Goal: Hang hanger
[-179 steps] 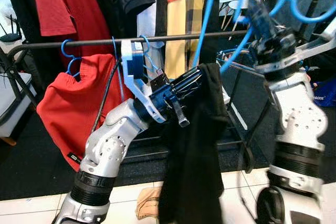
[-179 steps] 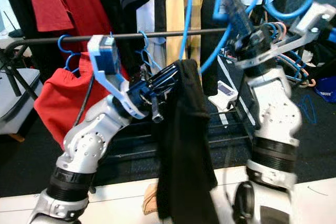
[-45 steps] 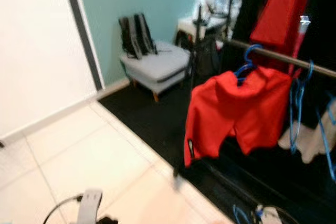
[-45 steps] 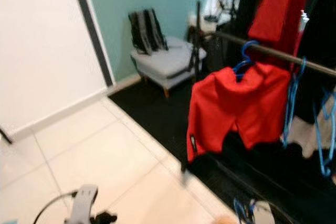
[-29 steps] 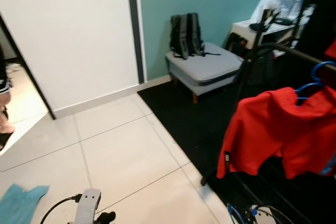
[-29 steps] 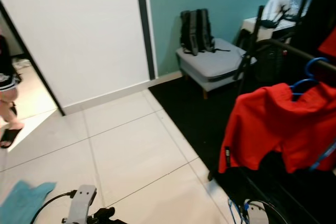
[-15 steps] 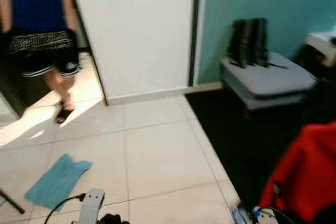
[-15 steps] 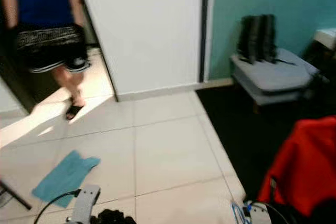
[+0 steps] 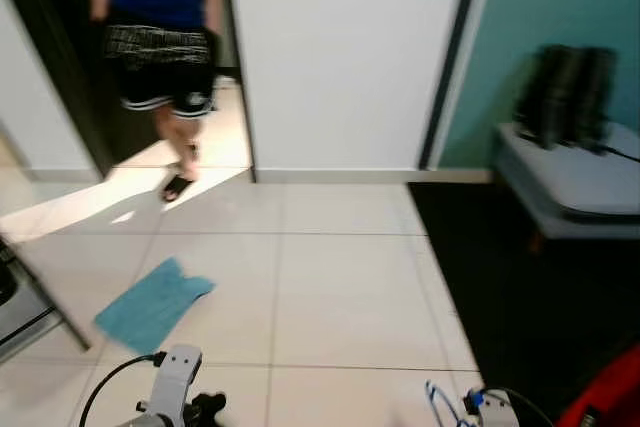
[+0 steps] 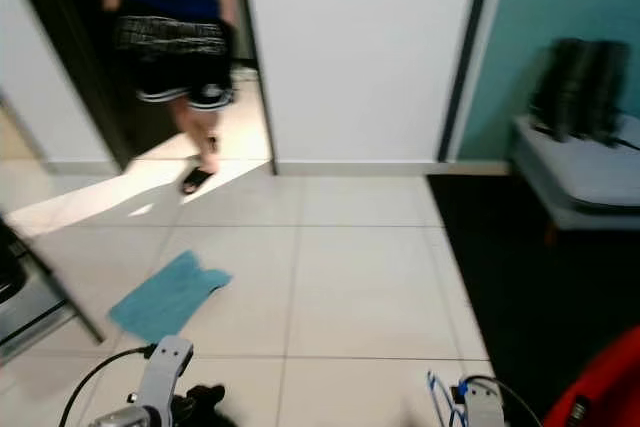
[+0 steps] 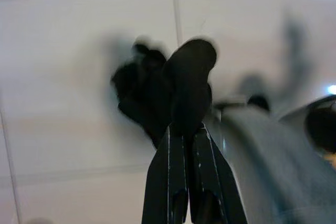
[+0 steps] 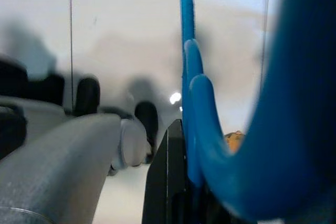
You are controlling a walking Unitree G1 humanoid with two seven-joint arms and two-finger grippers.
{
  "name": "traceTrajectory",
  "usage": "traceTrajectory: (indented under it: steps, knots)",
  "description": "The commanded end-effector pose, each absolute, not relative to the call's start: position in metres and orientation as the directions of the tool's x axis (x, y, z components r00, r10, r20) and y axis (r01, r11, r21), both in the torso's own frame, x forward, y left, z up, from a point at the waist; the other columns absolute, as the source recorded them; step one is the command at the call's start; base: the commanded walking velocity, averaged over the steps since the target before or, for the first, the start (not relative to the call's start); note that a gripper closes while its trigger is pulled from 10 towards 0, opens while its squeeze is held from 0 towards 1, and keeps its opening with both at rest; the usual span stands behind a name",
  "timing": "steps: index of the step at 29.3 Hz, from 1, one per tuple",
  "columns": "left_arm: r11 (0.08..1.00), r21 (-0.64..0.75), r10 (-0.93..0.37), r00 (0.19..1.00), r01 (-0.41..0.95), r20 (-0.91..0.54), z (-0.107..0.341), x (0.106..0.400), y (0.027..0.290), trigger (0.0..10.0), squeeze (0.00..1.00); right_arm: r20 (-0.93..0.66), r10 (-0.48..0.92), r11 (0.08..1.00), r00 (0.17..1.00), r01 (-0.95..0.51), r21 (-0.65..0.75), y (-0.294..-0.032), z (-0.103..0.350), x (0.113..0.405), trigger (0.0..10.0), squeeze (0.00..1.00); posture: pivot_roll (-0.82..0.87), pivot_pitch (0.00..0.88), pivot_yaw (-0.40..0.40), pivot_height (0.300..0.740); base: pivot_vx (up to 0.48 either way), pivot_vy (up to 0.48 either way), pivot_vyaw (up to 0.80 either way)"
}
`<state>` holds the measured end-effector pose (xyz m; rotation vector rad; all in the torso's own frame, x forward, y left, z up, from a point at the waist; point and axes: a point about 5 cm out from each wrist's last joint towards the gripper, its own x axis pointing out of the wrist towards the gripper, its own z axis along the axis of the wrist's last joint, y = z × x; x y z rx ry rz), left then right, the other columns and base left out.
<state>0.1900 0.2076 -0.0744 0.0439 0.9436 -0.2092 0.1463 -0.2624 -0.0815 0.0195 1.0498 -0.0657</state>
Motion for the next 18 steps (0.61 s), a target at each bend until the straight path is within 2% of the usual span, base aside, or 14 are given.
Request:
traceTrajectory:
  steps: [1, 18]
  knots:
    - [0.974, -0.048, -0.17, 0.571, 0.223, -0.803, -0.0724, 0.1939, 0.2067, 10.0, 0.0, -0.87, -0.036, 0.999, 0.493, 0.054, -0.011, -0.2599, -0.0824, 0.146, 10.0, 0.0, 0.04, 0.0, 0.002, 0.74, 0.0, 0.0, 0.77]
    - [0.965, -0.044, -0.19, 0.577, 0.258, -0.794, -0.0711, 0.1955, 0.2056, 10.0, 0.0, -0.87, -0.029, 0.999, 0.493, 0.044, -0.009, -0.2595, -0.0823, 0.1464, 10.0, 0.0, 0.04, 0.0, -0.002, 0.74, 0.0, 0.0, 0.77]
